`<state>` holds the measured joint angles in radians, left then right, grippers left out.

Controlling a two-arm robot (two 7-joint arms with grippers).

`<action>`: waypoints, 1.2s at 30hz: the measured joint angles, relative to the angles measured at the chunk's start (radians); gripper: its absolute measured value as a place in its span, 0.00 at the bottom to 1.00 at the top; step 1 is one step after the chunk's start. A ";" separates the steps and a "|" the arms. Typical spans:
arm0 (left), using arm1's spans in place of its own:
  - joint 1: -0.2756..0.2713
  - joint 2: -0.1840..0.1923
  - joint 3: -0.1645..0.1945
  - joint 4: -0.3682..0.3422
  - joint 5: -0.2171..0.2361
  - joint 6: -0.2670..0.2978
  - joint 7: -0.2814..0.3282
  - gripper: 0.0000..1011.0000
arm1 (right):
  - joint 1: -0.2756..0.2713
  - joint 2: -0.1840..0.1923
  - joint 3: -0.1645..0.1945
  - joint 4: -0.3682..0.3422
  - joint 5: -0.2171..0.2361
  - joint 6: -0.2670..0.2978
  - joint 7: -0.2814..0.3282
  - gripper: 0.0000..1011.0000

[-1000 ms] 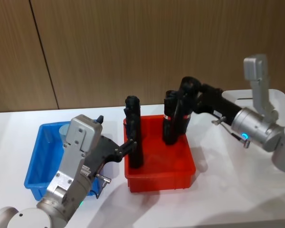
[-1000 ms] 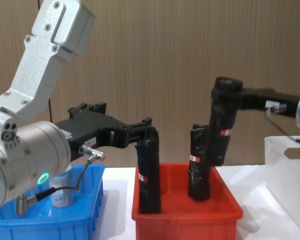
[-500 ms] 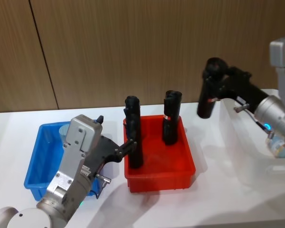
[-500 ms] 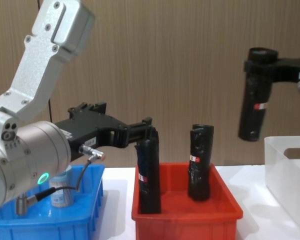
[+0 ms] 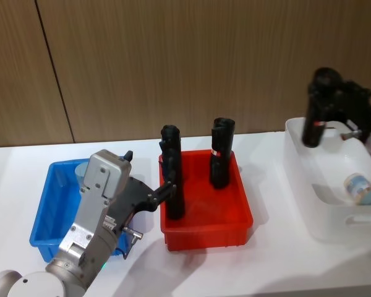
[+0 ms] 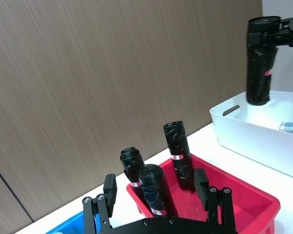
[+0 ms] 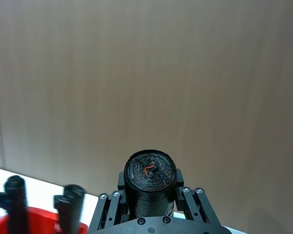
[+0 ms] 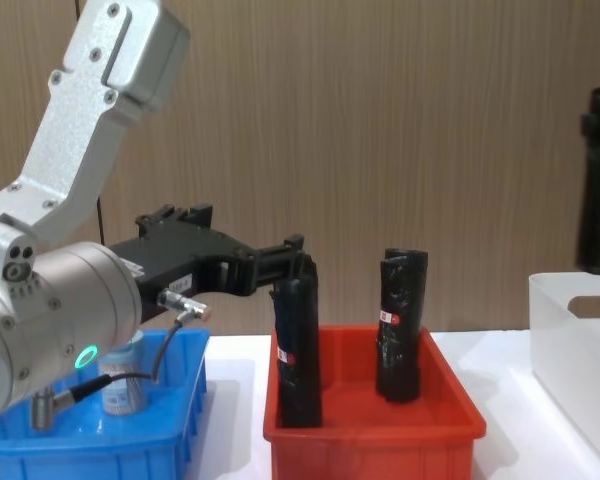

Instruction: Pick the cotton swabs from the blue box and place them into the white box.

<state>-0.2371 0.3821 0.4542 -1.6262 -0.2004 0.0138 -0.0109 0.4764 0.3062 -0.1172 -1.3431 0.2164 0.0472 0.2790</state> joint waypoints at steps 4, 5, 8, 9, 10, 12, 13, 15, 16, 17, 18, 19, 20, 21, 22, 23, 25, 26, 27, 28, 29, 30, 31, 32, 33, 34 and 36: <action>0.000 0.000 0.000 0.000 0.000 0.000 0.000 0.99 | -0.007 0.013 0.016 0.002 -0.006 0.011 -0.029 0.51; 0.000 0.000 0.000 0.000 0.000 0.000 0.000 0.99 | -0.009 0.019 0.022 0.007 -0.008 0.015 -0.038 0.51; 0.000 0.000 0.000 0.000 0.000 0.000 0.000 0.99 | -0.011 0.027 0.031 0.022 -0.009 0.022 -0.051 0.51; 0.000 0.000 0.000 0.000 0.000 0.000 0.000 0.99 | -0.011 0.029 0.032 0.025 -0.009 0.024 -0.054 0.51; 0.000 0.000 0.000 0.000 0.000 0.000 0.000 0.99 | -0.011 0.032 0.037 0.035 -0.009 0.027 -0.059 0.51; 0.000 0.000 0.000 0.000 0.000 0.000 0.000 0.99 | -0.011 0.035 0.040 0.045 -0.009 0.029 -0.061 0.51; 0.000 0.000 0.000 0.000 0.000 0.000 0.000 0.99 | -0.011 0.035 0.041 0.048 -0.009 0.030 -0.062 0.51; 0.000 0.000 0.000 0.000 0.000 0.000 0.000 0.99 | -0.010 0.039 0.046 0.063 -0.008 0.032 -0.065 0.51; 0.000 0.000 0.000 0.000 0.000 0.000 0.000 0.99 | -0.009 0.040 0.048 0.070 -0.007 0.033 -0.065 0.55; 0.000 0.000 0.000 0.000 0.000 0.000 0.000 0.99 | -0.008 0.041 0.049 0.074 -0.005 0.034 -0.065 0.57; 0.000 0.000 0.000 0.000 0.000 0.000 0.000 0.99 | -0.007 0.043 0.051 0.082 -0.003 0.034 -0.065 0.58; 0.000 0.000 0.000 0.000 0.000 0.000 0.000 0.99 | -0.007 0.043 0.051 0.082 -0.003 0.034 -0.065 0.60; 0.000 0.000 0.000 0.000 0.000 0.000 0.000 0.99 | -0.007 0.044 0.053 0.088 -0.002 0.035 -0.065 0.66; 0.000 0.000 0.000 0.000 0.000 0.000 0.000 0.99 | -0.006 0.044 0.054 0.090 -0.001 0.035 -0.065 0.68; 0.000 0.000 0.000 0.000 0.000 0.000 0.000 0.99 | -0.006 0.045 0.055 0.093 -0.001 0.035 -0.064 0.70; 0.000 0.000 0.000 0.000 0.000 0.000 0.000 0.99 | -0.005 0.046 0.055 0.095 0.000 0.035 -0.064 0.73; 0.000 0.000 0.000 0.000 0.000 0.000 0.000 0.99 | -0.005 0.047 0.057 0.102 0.001 0.035 -0.062 0.83; 0.000 0.000 0.000 0.000 0.000 0.000 0.000 0.99 | -0.005 0.048 0.059 0.105 0.004 0.034 -0.060 0.84; 0.000 0.000 0.000 0.000 0.000 0.000 0.000 0.99 | -0.005 0.049 0.059 0.107 0.005 0.034 -0.059 0.86; 0.000 0.000 0.000 0.000 0.000 0.000 0.000 0.99 | -0.005 0.049 0.060 0.108 0.006 0.034 -0.058 0.88; 0.000 0.000 0.000 0.000 0.000 0.000 0.000 0.99 | -0.005 0.050 0.061 0.110 0.007 0.032 -0.057 0.91; 0.000 0.000 0.000 0.000 0.000 0.000 0.000 0.99 | -0.005 0.051 0.062 0.111 0.007 0.032 -0.057 0.91; 0.000 0.000 0.000 0.000 0.000 0.000 0.000 0.99 | -0.005 0.051 0.063 0.112 0.007 0.031 -0.056 0.95; 0.000 0.000 0.000 0.000 0.000 0.000 0.000 0.99 | -0.006 0.052 0.063 0.112 0.008 0.030 -0.055 0.97; 0.000 0.000 0.000 0.000 0.000 0.000 0.000 0.99 | -0.006 0.052 0.063 0.113 0.008 0.030 -0.055 0.99; 0.000 0.000 0.000 0.000 0.000 0.000 0.000 0.99 | -0.007 0.053 0.064 0.113 0.010 0.028 -0.053 0.99; 0.000 0.000 0.000 0.000 0.000 0.000 0.000 0.99 | -0.008 0.054 0.066 0.114 0.013 0.027 -0.051 0.99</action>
<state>-0.2371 0.3822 0.4542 -1.6262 -0.2004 0.0138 -0.0109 0.4681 0.3600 -0.0511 -1.2295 0.2294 0.0740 0.2280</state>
